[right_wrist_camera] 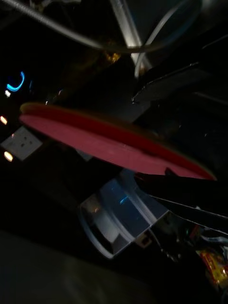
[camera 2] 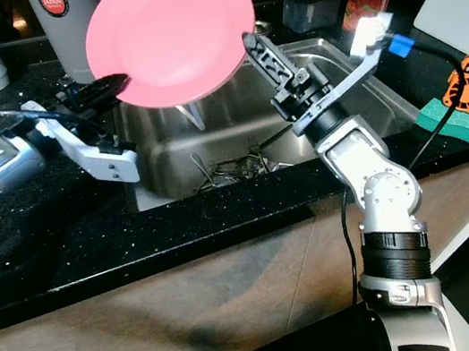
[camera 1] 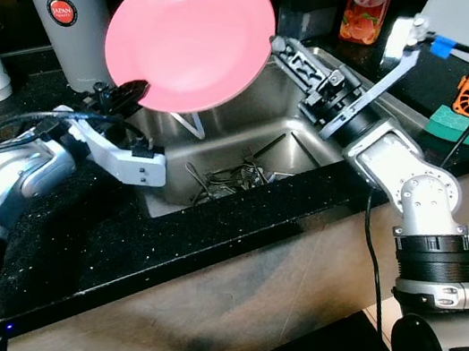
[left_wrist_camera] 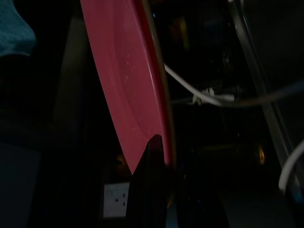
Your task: Kitchen organization
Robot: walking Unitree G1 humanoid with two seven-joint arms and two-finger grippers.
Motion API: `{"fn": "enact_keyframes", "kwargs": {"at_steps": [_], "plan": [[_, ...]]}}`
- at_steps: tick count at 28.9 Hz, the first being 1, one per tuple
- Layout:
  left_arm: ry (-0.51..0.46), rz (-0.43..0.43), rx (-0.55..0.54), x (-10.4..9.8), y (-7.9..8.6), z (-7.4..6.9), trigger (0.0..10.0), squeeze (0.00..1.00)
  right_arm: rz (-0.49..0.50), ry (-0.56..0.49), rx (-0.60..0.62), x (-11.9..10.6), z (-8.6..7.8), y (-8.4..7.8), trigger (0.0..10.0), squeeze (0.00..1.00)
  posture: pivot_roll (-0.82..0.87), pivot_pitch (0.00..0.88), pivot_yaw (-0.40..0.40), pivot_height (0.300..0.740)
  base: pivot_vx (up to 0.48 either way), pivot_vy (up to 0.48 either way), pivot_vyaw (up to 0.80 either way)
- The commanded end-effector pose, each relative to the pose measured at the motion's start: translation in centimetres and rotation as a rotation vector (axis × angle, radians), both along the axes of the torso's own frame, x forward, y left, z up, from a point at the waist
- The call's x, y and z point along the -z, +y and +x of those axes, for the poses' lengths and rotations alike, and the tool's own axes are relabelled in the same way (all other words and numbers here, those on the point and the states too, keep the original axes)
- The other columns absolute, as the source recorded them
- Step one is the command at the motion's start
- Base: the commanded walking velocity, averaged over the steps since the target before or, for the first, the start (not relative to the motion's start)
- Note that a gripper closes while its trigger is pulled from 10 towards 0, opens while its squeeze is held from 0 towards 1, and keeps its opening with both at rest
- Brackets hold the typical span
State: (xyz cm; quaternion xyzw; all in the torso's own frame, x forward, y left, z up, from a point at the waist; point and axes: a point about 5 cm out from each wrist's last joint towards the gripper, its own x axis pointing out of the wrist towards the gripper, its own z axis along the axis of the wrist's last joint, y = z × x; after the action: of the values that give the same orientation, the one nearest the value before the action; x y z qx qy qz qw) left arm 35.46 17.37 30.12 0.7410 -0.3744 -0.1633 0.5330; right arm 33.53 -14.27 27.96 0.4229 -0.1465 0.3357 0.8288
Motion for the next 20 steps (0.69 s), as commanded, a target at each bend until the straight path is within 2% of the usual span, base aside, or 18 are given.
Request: {"fn": "enact_keyframes", "kwargs": {"at_steps": [1, 7, 11, 12, 14, 15, 16, 18, 19, 20], "plan": [[-0.028, -0.005, 0.05, -0.4, -1.1, 0.0, 10.0, 0.0, -0.009, 0.054, 0.018, 0.4, 0.5, -0.3, 10.0, 0.0, 0.18, 0.022, -0.068, 0.74, 0.0, 0.0, 0.0], [-0.019, -0.007, 0.078, 0.2, -1.5, -0.1, 10.0, 0.0, 0.011, 0.077, 0.023, 0.2, 1.0, -0.6, 10.0, 0.0, 0.18, 0.014, -0.077, 0.74, 0.0, 0.0, 0.0], [-0.004, -0.007, 0.118, 0.9, -2.1, -0.2, 10.0, 0.0, 0.015, 0.086, 0.009, 0.1, 1.2, -0.2, 10.0, 0.0, 0.18, 0.014, -0.077, 0.74, 0.0, 0.0, 0.0], [0.0, -0.003, 0.127, 1.1, -2.3, -0.3, 10.0, 0.0, 0.019, 0.088, -0.001, 0.0, 1.2, -0.1, 9.3, 0.0, 0.18, 0.014, -0.077, 0.74, 0.0, 0.0, 0.0], [0.002, 0.0, 0.133, 1.3, -2.4, -0.3, 10.0, 0.0, 0.021, 0.089, -0.009, 0.0, 1.2, 0.0, 9.3, 0.0, 0.18, 0.014, -0.077, 0.74, 0.0, 0.0, 0.0], [0.007, 0.002, 0.145, 1.6, -2.6, -0.4, 10.0, 0.0, 0.024, 0.091, -0.016, 0.1, 1.2, 0.1, 8.4, 0.0, 0.19, 0.007, -0.084, 0.74, 0.0, 0.0, 0.0], [0.008, 0.003, 0.159, 1.8, -2.9, -0.5, 10.0, 0.0, 0.026, 0.098, -0.022, 0.1, 1.3, 0.3, 5.6, 0.0, 0.19, 0.007, -0.084, 0.74, 0.0, 0.0, 0.0], [0.009, 0.003, 0.167, 1.9, -3.1, -0.5, 10.0, 0.0, 0.027, 0.103, -0.025, 0.2, 1.3, 0.4, 5.6, 0.0, 0.19, 0.007, -0.084, 0.74, 0.0, 0.0, 0.0], [0.009, 0.009, 0.172, 2.1, -3.2, -0.5, 10.0, 0.0, 0.028, 0.11, -0.029, 0.3, 1.4, 0.5, 3.1, 0.0, 0.19, 0.007, -0.084, 0.74, 0.0, 0.0, 0.0], [0.009, 0.009, 0.172, 2.1, -3.2, -0.5, 10.0, 0.0, 0.028, 0.11, -0.029, 0.3, 1.4, 0.5, 3.1, 0.0, 0.19, 0.007, -0.084, 0.74, 0.0, 0.0, 0.0]]}}
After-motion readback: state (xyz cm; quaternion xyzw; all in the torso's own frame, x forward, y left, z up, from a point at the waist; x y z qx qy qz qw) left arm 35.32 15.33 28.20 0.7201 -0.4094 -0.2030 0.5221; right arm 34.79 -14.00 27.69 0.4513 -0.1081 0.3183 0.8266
